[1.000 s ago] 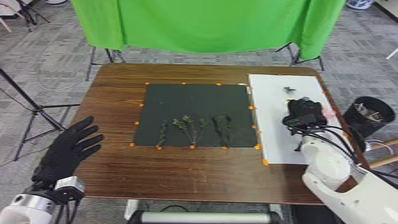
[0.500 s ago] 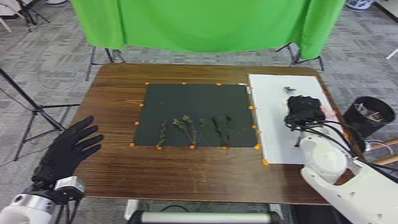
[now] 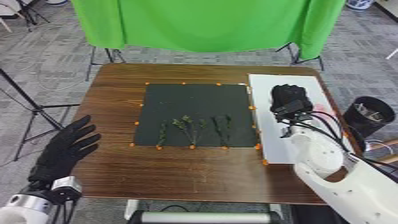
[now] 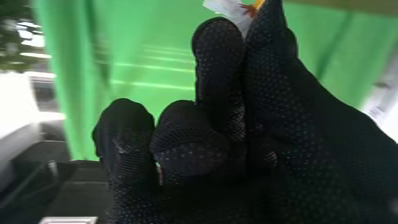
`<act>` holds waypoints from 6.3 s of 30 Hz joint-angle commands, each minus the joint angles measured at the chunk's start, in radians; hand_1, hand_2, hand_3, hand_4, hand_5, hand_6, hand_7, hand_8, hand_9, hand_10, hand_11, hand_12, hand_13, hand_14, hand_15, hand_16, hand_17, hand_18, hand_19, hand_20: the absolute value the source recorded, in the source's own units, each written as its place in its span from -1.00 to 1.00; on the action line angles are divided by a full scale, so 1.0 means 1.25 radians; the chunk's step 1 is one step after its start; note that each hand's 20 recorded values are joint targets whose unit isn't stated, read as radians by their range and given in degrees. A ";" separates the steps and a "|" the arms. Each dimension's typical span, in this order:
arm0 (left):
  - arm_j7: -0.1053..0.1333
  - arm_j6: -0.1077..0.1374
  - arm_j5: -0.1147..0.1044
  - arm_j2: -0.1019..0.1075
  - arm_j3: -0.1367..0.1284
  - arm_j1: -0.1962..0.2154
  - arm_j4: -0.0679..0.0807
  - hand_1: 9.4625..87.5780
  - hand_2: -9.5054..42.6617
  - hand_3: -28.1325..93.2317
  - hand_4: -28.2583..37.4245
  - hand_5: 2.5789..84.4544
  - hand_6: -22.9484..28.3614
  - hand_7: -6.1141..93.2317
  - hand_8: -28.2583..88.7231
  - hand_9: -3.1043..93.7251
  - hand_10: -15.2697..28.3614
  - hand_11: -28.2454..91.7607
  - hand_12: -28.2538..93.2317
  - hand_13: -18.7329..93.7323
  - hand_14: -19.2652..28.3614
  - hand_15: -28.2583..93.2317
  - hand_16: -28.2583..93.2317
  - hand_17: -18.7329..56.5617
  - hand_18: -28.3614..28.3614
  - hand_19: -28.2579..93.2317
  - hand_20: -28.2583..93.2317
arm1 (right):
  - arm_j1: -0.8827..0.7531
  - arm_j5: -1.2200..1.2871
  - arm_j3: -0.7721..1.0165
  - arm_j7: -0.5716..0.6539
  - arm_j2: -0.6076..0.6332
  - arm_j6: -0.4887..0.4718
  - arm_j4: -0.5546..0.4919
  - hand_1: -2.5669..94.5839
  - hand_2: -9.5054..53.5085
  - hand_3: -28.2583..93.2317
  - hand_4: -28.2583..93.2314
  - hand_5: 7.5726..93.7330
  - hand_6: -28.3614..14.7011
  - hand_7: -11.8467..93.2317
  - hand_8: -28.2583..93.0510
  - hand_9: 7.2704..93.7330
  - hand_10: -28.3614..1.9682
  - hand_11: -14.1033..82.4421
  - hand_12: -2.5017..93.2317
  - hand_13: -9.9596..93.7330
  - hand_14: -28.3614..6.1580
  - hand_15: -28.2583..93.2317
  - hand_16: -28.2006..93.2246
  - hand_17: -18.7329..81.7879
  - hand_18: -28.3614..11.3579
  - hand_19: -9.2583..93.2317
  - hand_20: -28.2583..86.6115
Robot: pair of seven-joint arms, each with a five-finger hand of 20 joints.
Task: Arrange flowers
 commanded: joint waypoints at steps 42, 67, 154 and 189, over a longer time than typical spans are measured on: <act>-0.012 0.031 0.007 0.061 0.022 -0.057 0.019 -0.62 -0.73 0.61 -0.88 -0.43 -0.01 -0.46 -0.70 -0.49 0.26 -0.19 -0.28 -0.34 0.49 -0.05 -0.54 -0.75 0.81 0.15 -0.42 | 0.319 -0.044 -0.436 -0.192 -0.427 -0.056 0.165 0.04 -1.00 0.86 -0.99 0.47 0.37 0.11 -0.41 0.84 0.58 -0.31 0.07 0.73 0.41 0.75 -0.03 0.36 -0.54 1.00 0.64; -0.038 0.013 0.020 0.048 0.031 -0.078 0.026 -0.62 -0.72 0.61 -0.88 -0.42 -0.01 -0.46 -0.70 -0.49 0.26 -0.18 -0.28 -0.34 0.49 -0.05 -0.55 -0.75 0.80 0.15 -0.42 | 0.297 -0.066 -0.402 -0.145 -0.443 -0.173 0.164 -0.11 -1.00 0.77 -1.00 0.26 0.37 0.13 -0.43 0.62 0.42 -0.18 -0.13 0.64 0.39 0.77 -0.03 0.28 -0.51 1.00 0.61; -0.017 0.030 0.008 0.014 0.012 -0.016 0.008 -0.61 -0.71 0.61 -0.88 -0.42 -0.01 -0.46 -0.70 -0.48 0.26 -0.18 -0.28 -0.34 0.50 -0.04 -0.55 -0.75 0.81 0.15 -0.42 | 0.338 0.008 -0.267 -0.176 -0.161 -0.040 0.070 0.03 -0.99 0.84 -1.00 0.42 0.45 0.13 -0.48 0.85 0.57 -0.37 0.02 0.63 0.42 0.61 -0.07 0.10 -0.59 1.00 0.35; 0.002 0.046 0.002 0.061 0.050 -0.069 0.023 -0.61 -0.72 0.61 -0.89 -0.45 -0.02 -0.45 -0.71 -0.51 0.25 -0.18 -0.28 -0.34 0.49 -0.04 -0.55 -0.75 0.81 0.16 -0.42 | 0.473 -0.019 -0.524 -0.161 -0.448 -0.018 0.335 0.02 -0.99 0.84 -1.00 0.41 0.47 0.14 -0.49 0.84 0.57 -0.40 0.01 0.62 0.43 0.62 -0.07 0.11 -0.57 1.00 0.35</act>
